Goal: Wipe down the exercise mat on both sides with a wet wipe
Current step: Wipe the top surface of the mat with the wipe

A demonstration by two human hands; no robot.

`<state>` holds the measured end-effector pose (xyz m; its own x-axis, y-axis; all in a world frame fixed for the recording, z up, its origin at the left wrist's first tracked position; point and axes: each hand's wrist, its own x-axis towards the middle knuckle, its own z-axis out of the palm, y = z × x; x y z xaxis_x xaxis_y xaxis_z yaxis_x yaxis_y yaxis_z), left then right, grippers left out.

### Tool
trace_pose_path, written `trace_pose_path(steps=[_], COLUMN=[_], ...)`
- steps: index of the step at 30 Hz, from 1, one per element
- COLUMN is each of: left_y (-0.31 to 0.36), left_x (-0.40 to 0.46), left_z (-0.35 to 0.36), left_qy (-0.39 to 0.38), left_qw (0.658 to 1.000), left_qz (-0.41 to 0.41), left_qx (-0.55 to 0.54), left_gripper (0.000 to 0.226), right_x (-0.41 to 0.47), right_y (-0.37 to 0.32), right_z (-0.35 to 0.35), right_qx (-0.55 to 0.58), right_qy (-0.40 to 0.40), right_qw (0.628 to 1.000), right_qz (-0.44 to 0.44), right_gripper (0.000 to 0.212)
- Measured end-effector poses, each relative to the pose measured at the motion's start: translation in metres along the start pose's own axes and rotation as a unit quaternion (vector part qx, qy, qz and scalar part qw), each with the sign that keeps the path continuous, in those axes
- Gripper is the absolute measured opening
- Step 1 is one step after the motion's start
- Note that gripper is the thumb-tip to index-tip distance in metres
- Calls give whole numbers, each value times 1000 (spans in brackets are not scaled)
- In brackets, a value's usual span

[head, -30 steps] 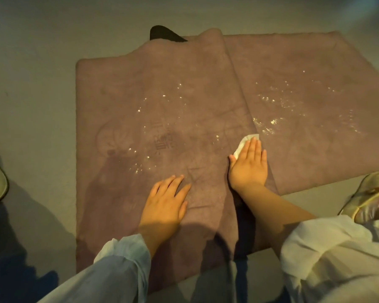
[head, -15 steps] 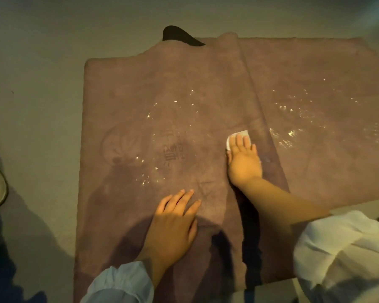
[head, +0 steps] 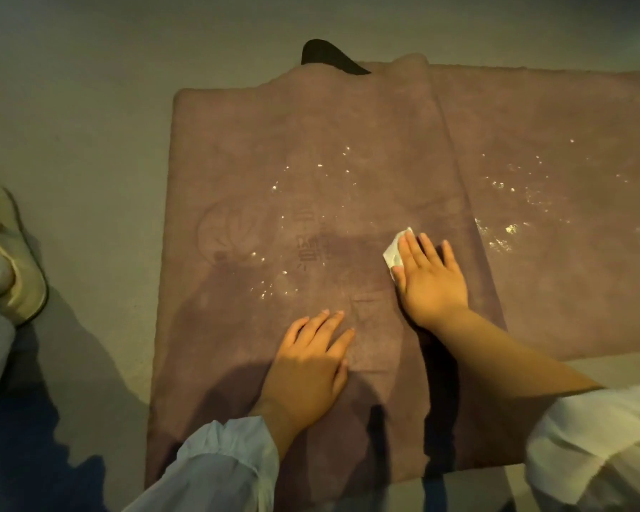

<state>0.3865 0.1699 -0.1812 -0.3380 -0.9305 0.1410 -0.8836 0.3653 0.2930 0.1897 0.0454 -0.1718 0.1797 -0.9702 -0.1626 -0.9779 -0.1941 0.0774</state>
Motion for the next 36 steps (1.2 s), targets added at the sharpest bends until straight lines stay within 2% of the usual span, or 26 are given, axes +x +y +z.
trace_pose_path(steps=[3, 5, 7, 9, 11, 13, 16, 18, 20, 22, 23, 25, 26, 28, 31, 34, 36], left_y=[0, 0, 2, 2, -3, -14, -29, -29, -23, -12, -4, 12, 19, 29, 35, 39, 42], left_x=[-2, -4, -2, 3, 4, 4, 8, 13, 16, 20, 23, 30, 34, 47, 64, 67, 64], left_z=[-5, -7, -13, -19, -26, -28, -32, -38, -43, -49, -52, -55, -55, -51, -41, -26, -16], left_qy=[20, 80, 164, 223, 264, 281, 265, 256, 249, 208, 172, 87, 57, 9, -104, -227, -271], left_qw=[1000, 991, 944, 892, 868, 872, 873, 868, 877, 905, 921, 950, 960, 971, 982, 972, 960], left_qz=[-1, -42, -139, -217, -256, -260, -300, -322, -308, -253, -215, -154, -134, -121, -101, -58, -37], left_qx=[-10, -99, -248, -328, -334, -305, -278, -278, -272, -272, -275, -257, -238, -204, -124, -16, 50], left_gripper=[40, 35, 25, 14, 20, 17, 21, 26, 29, 33, 35, 40, 44, 52, 56, 57, 58], right_x=[-7, -11, -13, -16, -22, -31, -52, -63, -68, -67, -66, -65, -66, -71, -71, -71, -76], right_y=[-17, -52, -93, -127, -143, -141, -125, -115, -103, -89, -82, -68, -61, -50, -42, -34, -25], right_z=[-1, -2, -2, -3, -7, -13, -25, -31, -30, -32, -32, -28, -25, -22, -23, -22, -19], right_qx=[47, 88, 129, 181, 215, 271, 411, 469, 476, 450, 412, 262, 192, 139, 172, 135, 74], right_qy=[-13, -17, -20, -29, -25, -14, 11, 72, 141, 141, 104, 10, -6, 16, 29, 2, -5], right_qw=[997, 995, 991, 983, 976, 961, 904, 875, 867, 882, 905, 965, 981, 990, 983, 990, 996], right_qz=[62, 51, 11, -4, -13, -56, -118, -99, -41, 19, 31, 9, 0, 19, 58, 33, 51], right_gripper=[57, 56, 54, 54, 54, 51, 45, 40, 34, 32, 33, 35, 35, 33, 30, 30, 38])
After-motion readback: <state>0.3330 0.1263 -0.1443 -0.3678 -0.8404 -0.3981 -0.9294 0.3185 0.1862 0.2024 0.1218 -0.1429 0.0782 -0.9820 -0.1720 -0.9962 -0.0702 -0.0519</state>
